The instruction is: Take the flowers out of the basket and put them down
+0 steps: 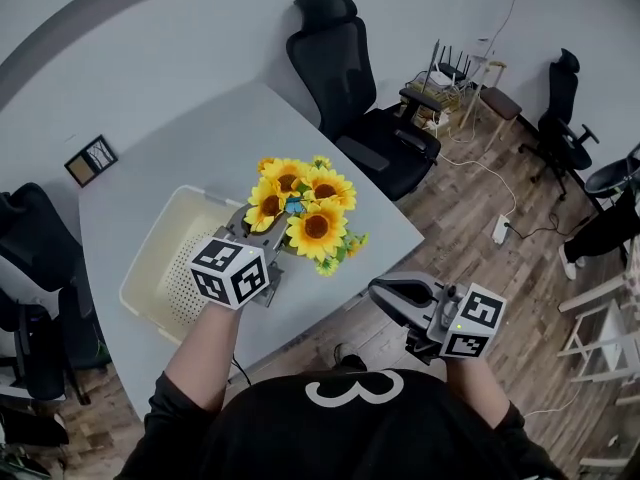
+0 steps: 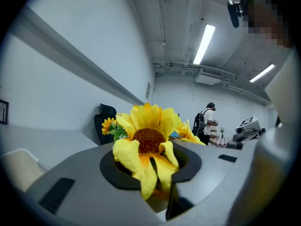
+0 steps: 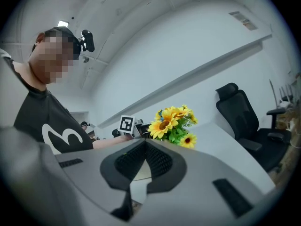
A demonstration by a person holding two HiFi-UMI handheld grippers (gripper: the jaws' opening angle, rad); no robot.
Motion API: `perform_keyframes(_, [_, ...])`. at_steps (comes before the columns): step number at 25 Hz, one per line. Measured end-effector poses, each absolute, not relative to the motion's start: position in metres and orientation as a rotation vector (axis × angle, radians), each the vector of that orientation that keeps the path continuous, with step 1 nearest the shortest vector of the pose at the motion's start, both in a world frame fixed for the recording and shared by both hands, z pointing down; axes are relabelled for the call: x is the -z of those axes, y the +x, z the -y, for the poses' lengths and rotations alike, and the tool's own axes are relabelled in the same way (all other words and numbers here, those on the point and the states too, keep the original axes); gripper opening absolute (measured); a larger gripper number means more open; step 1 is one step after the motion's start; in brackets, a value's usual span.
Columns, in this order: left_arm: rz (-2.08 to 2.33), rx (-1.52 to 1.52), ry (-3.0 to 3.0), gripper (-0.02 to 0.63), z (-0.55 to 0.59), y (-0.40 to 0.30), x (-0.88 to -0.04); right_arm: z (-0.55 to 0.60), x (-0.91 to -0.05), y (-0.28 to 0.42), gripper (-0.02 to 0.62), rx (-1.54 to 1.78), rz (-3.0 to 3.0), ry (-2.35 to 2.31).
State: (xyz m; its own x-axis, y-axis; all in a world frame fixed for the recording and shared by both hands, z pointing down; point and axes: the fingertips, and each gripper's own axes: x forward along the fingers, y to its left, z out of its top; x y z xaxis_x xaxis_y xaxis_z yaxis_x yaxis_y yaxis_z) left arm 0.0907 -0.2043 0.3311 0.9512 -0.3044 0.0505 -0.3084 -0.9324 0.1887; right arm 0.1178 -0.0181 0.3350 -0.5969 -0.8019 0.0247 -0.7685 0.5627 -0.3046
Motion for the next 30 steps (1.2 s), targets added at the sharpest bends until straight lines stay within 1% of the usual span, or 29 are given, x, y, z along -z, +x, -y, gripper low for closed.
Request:
perform_keyframes(2, [0.465,-0.053,2.908,0.115,0.206,0.131,-0.334,0.02,-0.335,0.157,0.008,0.444,-2.665,-1.348])
perform_keyframes(4, [0.474,-0.071,2.901,0.115,0.21,0.15,-0.341,0.025,-0.338,0.176,0.008,0.462,-2.664,-1.347])
perform_keyframes(10, [0.479,-0.126,2.868,0.115,0.22,0.173,-0.369,0.04,-0.349,0.2,0.008,0.516,-2.676,-1.337])
perform_keyframes(15, [0.5,-0.166,2.823,0.115,0.252,0.196,-0.396,0.074,-0.36,0.226,0.008,0.569,-2.686,-1.329])
perform_keyframes(30, [0.625,-0.253,2.694,0.115,0.275,0.21,-0.48,0.106,-0.393,0.261,0.008,0.71,-2.774,-1.251])
